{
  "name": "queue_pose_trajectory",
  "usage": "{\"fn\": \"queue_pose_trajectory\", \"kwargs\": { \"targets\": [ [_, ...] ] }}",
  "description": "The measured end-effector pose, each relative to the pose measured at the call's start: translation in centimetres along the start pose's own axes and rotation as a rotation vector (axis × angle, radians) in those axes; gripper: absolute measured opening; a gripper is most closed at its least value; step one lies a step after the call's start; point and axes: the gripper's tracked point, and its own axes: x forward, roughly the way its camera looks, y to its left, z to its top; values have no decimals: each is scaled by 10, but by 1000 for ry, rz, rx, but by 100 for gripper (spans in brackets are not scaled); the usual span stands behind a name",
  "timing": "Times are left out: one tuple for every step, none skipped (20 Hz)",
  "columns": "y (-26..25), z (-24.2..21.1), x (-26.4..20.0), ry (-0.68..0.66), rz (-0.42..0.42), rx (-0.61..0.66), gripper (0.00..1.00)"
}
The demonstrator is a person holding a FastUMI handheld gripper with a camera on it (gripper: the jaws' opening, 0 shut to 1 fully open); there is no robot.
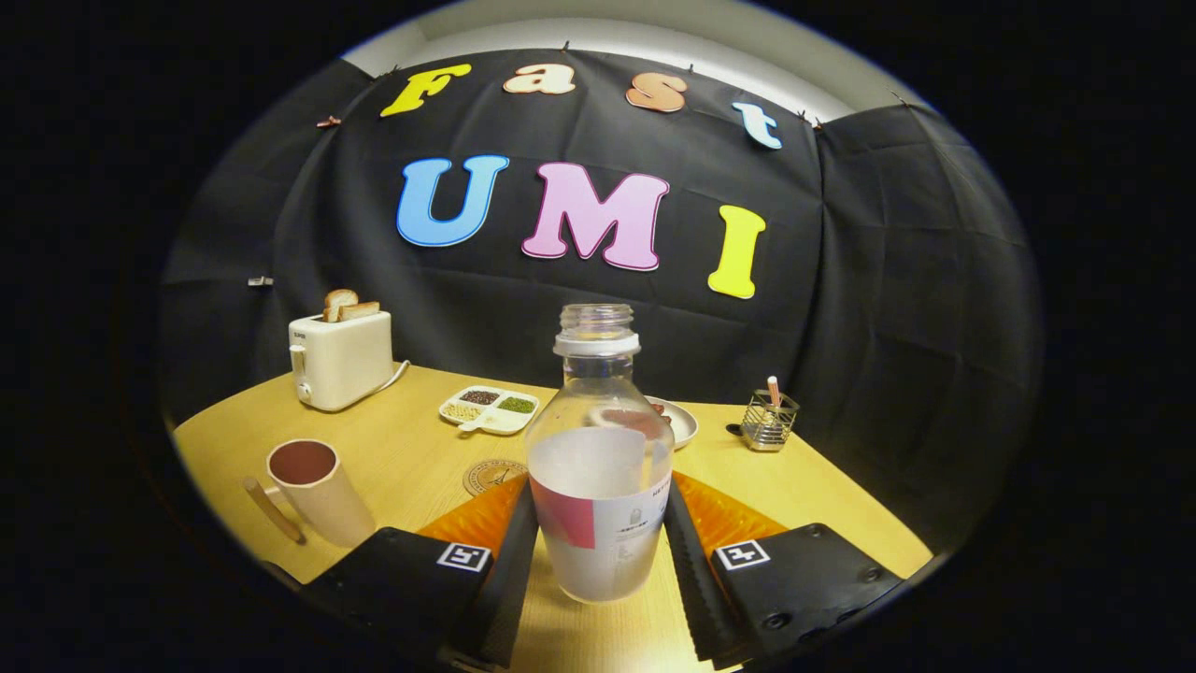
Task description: Take the bottle from table, then pour the juice into the cup, finally place the bottle on the coaster
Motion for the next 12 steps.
{"fn": "queue_pose_trajectory", "kwargs": {
  "targets": [
    [-1, 9, -3, 12, -4, -51, 72],
    [-1, 20, -7, 5, -2, -103, 72],
    [-2, 34, -12, -15, -5, -156, 72],
    [-5, 46, -16, -37, -28, -214, 72],
    [-7, 60, -18, -65, -46, -270, 72],
    [-6, 70, -19, -80, -50, -319, 72],
    [-4, 76, -17, -87, -63, -358, 72],
    [-5, 80, -18, -86, -77, -394, 72],
    [0, 84, -15, -84, -64, -422, 72],
    [7, 87, -9, -81, -56, -449, 72],
    [13, 92, -10, -87, -51, -481, 72],
    [20, 95, -7, -90, -45, -528, 72]
  ]
}}
